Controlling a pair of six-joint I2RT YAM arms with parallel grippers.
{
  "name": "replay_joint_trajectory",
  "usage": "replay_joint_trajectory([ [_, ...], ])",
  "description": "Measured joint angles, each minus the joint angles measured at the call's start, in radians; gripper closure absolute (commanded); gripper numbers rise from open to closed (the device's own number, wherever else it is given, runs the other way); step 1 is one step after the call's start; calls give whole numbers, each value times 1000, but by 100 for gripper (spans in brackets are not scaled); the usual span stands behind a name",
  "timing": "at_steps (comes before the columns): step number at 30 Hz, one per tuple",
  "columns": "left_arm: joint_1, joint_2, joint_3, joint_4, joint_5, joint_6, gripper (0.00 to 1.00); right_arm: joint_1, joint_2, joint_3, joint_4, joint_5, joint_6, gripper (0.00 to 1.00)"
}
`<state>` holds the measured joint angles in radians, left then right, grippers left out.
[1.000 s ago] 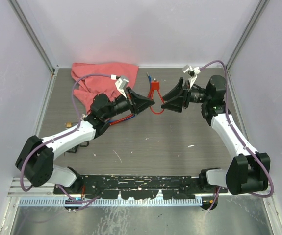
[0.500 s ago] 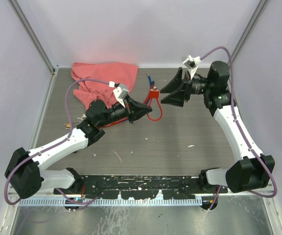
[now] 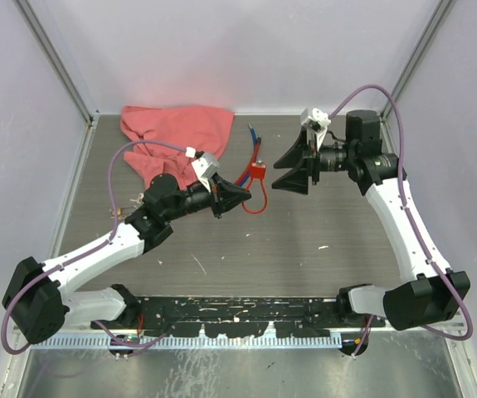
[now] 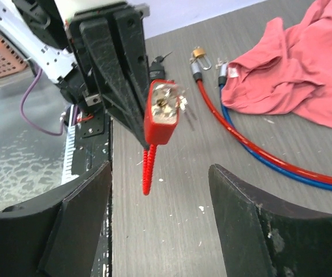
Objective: Lock with the key
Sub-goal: Lock the lock.
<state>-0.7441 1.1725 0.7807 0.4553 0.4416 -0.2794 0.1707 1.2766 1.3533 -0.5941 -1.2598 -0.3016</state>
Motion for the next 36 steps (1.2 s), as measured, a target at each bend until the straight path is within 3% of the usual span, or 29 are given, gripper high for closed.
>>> replay_joint_trajectory([
  [3,0,0,-5,8,-1,-7,100,25,-19,-68,57,-7,32,26],
  [7,-5,0,-27,55,-19,-43,100,50,-42,-239,276,-16,233,28],
  [12,-21,0,-49,87,-69,-68,100,71,-33,-293,459,-11,421,32],
  [17,-33,0,-52,115,-115,-88,100,109,-32,-405,877,-2,742,44],
  [22,-43,0,-52,136,-144,-103,100,117,-5,-517,1226,32,1011,47],
  [28,-55,0,-52,138,-156,-107,100,123,5,-520,1374,79,1125,50],
  [36,-72,3,-51,139,-159,-111,100,149,19,-520,1417,114,1156,62],
])
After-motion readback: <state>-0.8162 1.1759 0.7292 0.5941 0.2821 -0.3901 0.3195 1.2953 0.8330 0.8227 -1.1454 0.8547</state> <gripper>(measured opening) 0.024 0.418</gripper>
